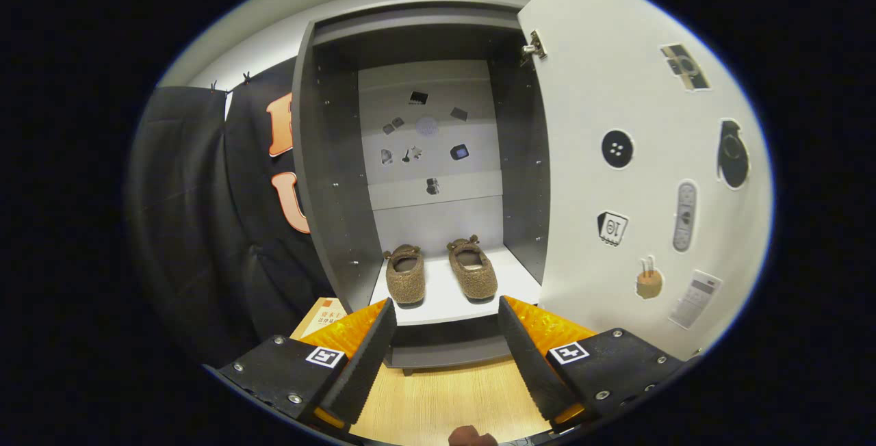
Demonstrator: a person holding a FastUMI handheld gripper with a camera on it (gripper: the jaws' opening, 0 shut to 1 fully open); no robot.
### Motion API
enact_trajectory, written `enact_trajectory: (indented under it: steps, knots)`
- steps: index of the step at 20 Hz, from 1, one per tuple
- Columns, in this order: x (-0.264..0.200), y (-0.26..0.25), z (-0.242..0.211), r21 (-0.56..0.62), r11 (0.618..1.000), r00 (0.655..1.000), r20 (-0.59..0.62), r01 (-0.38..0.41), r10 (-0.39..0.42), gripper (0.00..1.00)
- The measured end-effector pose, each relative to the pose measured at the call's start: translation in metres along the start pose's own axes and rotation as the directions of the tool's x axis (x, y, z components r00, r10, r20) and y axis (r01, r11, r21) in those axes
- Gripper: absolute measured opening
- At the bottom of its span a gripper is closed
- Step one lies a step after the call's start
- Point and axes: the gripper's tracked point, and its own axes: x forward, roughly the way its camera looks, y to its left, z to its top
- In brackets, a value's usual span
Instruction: Open the shoe cabinet door, grab the shoes and put them into the shoe cabinet, then close the shoe cabinet door.
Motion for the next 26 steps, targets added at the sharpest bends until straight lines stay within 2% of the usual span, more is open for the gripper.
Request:
enact_trajectory:
  steps: [2, 8, 15, 19, 26]
  knots:
    - [-0.022, -0.009, 0.008, 0.004, 1.000, 1.000, 0.029, -0.008, 0.008, 0.93]
    - [-0.085, -0.020, 0.023, 0.028, 0.992, 0.990, 0.082, -0.121, 0.118, 0.93]
    - [-0.151, -0.052, 0.011, -0.022, 0.971, 0.968, 0.078, -0.238, 0.239, 0.93]
    - [-0.174, -0.098, 0.010, -0.049, 0.974, 0.970, 0.091, -0.222, 0.225, 0.93]
    - [-0.180, -0.199, 0.007, -0.017, 0.996, 0.990, 0.110, -0.090, 0.092, 0.93]
